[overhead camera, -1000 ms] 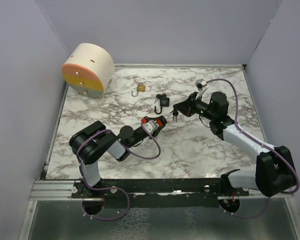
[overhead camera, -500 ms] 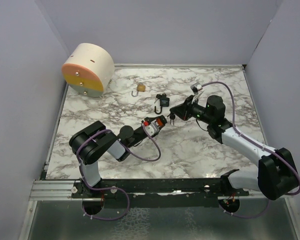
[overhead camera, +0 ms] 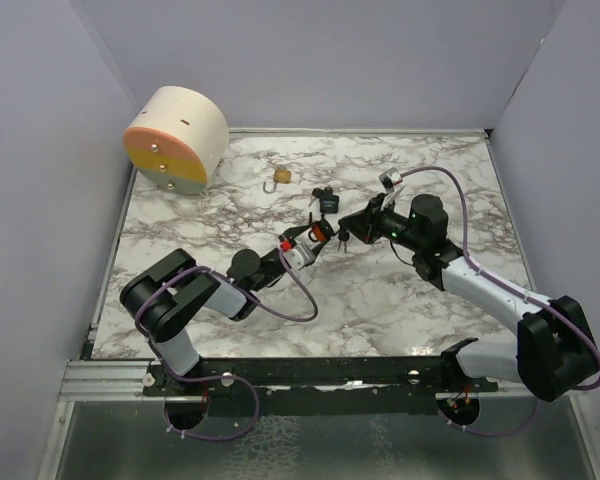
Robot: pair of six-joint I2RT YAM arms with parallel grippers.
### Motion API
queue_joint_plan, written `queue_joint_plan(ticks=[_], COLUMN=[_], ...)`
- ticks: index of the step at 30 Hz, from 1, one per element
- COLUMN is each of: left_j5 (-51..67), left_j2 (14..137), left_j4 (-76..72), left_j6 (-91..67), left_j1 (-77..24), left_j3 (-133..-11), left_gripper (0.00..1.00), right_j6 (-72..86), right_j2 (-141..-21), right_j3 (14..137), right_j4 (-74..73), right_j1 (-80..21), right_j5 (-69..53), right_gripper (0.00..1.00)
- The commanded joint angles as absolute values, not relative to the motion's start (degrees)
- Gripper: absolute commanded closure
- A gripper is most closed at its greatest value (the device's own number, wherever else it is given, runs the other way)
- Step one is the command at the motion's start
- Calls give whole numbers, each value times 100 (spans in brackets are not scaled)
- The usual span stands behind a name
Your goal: Unlock with the key
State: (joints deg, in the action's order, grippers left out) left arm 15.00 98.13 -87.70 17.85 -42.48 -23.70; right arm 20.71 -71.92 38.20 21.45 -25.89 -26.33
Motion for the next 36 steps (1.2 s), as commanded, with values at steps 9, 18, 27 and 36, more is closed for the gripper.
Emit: queue_joint_plan(ticks=[9,18,27,36], left_j5=[1303,1223,1228,1151], left_j2=[9094,9020,8993,8954], left_j4=[-8390,-8149,-7749,-7618], left_j6=[2003,2231,2300,2301], left_j1=[-4324,-4327,-4353,-4425], left_j3=[-2489,-2399,-2618,-2719], left_gripper=[100,100,100,100], right_j6=[2123,2074,2107,2163], right_j2=[-6962,-6759,-6780,-6927], right_j3=[3779,3658,3672,3737], right_j4=[2498,2650,2807,2879], right_j1=[-2706,-2707,-2757,-2879], right_j5=[-2225,-2076,-2145,-2146], right_gripper=[99,99,99,99])
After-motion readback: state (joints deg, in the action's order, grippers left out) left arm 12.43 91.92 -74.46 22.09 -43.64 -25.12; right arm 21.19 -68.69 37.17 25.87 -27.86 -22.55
